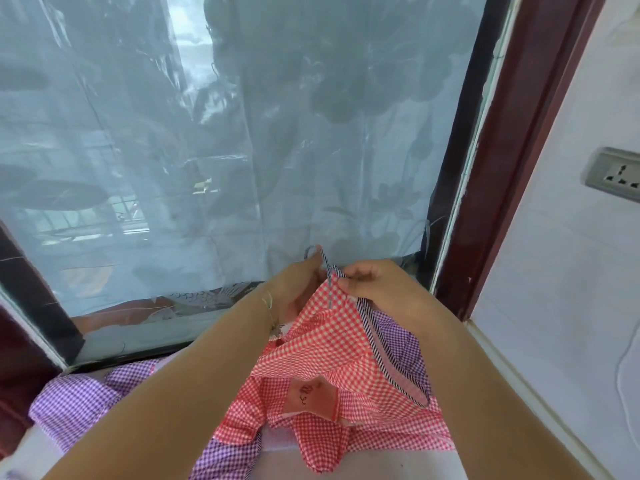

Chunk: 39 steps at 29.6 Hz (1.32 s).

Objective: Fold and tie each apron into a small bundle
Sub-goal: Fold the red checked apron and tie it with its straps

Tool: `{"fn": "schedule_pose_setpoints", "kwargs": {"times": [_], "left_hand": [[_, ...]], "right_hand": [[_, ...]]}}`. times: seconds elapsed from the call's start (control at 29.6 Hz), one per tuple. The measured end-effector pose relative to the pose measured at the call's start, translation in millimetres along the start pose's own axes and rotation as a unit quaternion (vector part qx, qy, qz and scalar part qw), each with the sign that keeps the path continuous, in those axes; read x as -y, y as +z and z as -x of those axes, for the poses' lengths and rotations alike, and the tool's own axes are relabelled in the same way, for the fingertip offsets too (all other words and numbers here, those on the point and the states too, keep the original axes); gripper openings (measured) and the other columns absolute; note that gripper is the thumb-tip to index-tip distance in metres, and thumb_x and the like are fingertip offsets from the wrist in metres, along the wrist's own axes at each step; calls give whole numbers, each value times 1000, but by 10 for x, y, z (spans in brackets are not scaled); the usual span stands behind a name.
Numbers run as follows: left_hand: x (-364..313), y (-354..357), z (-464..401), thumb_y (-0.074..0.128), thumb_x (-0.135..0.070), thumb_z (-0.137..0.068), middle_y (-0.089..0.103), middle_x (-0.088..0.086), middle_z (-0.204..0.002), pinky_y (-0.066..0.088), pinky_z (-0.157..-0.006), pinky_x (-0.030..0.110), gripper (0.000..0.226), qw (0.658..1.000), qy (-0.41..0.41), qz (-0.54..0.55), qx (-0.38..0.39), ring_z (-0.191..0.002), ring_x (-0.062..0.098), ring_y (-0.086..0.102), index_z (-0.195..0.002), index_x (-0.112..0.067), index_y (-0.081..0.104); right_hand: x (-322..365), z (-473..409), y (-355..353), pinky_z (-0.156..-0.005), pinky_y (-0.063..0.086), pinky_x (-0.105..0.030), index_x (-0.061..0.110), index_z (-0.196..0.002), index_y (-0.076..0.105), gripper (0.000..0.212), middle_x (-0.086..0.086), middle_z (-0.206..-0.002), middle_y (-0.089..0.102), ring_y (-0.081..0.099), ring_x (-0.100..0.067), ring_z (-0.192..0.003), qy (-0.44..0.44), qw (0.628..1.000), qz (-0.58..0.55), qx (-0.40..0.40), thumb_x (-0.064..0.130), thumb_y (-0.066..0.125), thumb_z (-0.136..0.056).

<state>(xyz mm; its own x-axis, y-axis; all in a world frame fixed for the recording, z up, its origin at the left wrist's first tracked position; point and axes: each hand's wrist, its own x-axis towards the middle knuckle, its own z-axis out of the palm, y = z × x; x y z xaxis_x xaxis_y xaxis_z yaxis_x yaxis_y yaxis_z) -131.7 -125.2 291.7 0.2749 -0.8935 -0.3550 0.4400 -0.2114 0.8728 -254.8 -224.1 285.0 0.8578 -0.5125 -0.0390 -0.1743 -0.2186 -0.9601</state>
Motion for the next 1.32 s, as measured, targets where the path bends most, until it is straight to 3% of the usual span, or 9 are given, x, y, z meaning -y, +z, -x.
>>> {"fn": "schedule_pose_setpoints", "kwargs": {"times": [0.14, 0.27, 0.47, 0.64, 0.81, 0.91, 1.08, 1.18, 1.32], "left_hand": [[112, -5, -55, 28, -55, -90, 73, -3, -80, 52, -72, 21, 57, 988, 71, -116, 73, -77, 9, 69, -93, -10, 62], [148, -22, -121, 69, -39, -80, 69, -2, -80, 53, -72, 25, 31, 970, 99, -187, 116, -75, 13, 65, -88, -10, 63], [360, 236, -227, 57, -34, -88, 68, 13, -98, 50, -82, 39, 34, 996, -51, 1, 74, -86, 26, 66, -98, -4, 69], [1069, 773, -165, 55, -29, -91, 71, 14, -90, 48, -89, 41, 22, 986, -123, 74, 87, -86, 29, 64, -94, -9, 62], [1083, 860, -405, 68, -61, -76, 71, 4, -104, 49, -98, 45, 44, 979, 0, -200, 24, -95, 18, 67, -100, -24, 71], [820, 864, -454, 55, -24, -94, 70, -6, -80, 50, -66, 13, 18, 977, 60, -197, 47, -66, 0, 65, -92, -11, 67], [534, 931, -507, 63, -34, -82, 67, 0, -82, 47, -81, 26, 30, 954, 171, -240, 65, -74, 14, 60, -88, -6, 67], [312, 998, -423, 66, -33, -82, 65, -15, -69, 44, -73, 13, 16, 898, 247, -360, 61, -69, 1, 59, -74, -20, 70], [15, 977, -397, 66, -68, -69, 60, -5, -77, 38, -80, 20, 52, 711, 353, -608, 26, -85, 8, 48, -69, -16, 69]], "right_hand": [[-43, 64, -161, -80, 55, -29, 0, -103, 69, 18, -9, -90, 71, 66, -18, -80, 82, 988, -128, 33, 10, 62, -89], [-119, 95, -346, -85, 52, -37, -6, -106, 68, 26, -14, -93, 71, 67, -25, -84, 111, 972, -204, 11, 14, 62, -90], [-229, 66, -460, -68, 47, -27, 11, -87, 73, 20, -4, -86, 72, 67, -19, -80, 125, 984, 85, -92, 26, 61, -92], [-590, 41, -544, -55, 35, -26, 14, -73, 60, 22, -2, -72, 59, 53, -15, -63, 183, 929, 316, -63, 24, 58, -93], [-651, 132, -693, -48, 33, -15, 22, -67, 50, 32, 7, -60, 52, 49, -1, -48, 97, 961, 242, -89, 25, 51, -99], [-514, 177, -812, -56, 40, -18, 22, -77, 62, 22, 8, -67, 60, 55, -3, -57, 48, 976, 194, -92, 27, 53, -97], [-345, 194, -994, -70, 46, -21, 16, -96, 70, 22, 6, -82, 66, 62, -7, -75, 15, 979, 101, -174, 30, 53, -97], [-239, 204, -1064, -73, 49, -24, 16, -91, 70, 21, 3, -84, 68, 64, -12, -78, -30, 972, 17, -234, 27, 55, -96], [-50, 218, -1135, -80, 53, -29, 18, -87, 69, 16, 1, -86, 71, 67, -14, -81, -93, 964, -28, -248, 24, 56, -96]]}}
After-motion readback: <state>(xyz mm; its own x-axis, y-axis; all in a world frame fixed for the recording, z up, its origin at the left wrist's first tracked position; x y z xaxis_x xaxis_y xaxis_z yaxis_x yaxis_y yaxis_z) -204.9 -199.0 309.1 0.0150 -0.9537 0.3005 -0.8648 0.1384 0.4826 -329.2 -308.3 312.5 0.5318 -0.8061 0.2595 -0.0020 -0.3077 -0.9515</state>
